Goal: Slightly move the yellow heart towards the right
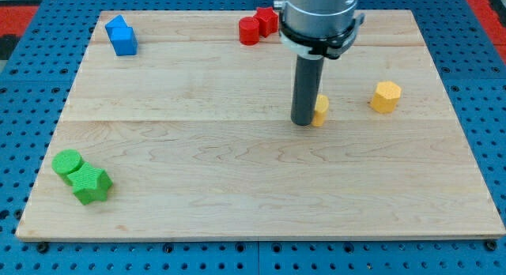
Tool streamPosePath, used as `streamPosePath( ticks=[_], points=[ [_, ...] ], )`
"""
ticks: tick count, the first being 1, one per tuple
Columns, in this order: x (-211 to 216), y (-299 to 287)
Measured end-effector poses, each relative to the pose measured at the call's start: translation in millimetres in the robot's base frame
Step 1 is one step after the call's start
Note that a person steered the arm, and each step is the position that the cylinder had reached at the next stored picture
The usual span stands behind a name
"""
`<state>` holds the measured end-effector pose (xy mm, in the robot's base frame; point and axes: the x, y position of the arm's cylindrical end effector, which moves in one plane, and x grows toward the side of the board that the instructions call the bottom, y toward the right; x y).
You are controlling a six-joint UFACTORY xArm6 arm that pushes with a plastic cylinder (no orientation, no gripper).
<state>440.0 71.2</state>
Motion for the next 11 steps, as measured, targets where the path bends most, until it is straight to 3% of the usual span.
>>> streamPosePath(
  ticks=[2,3,8,9,11],
  points=[
    [-20,27],
    [-29,7],
    [-53,32],
    [-90,2],
    [-207,41]
  ],
)
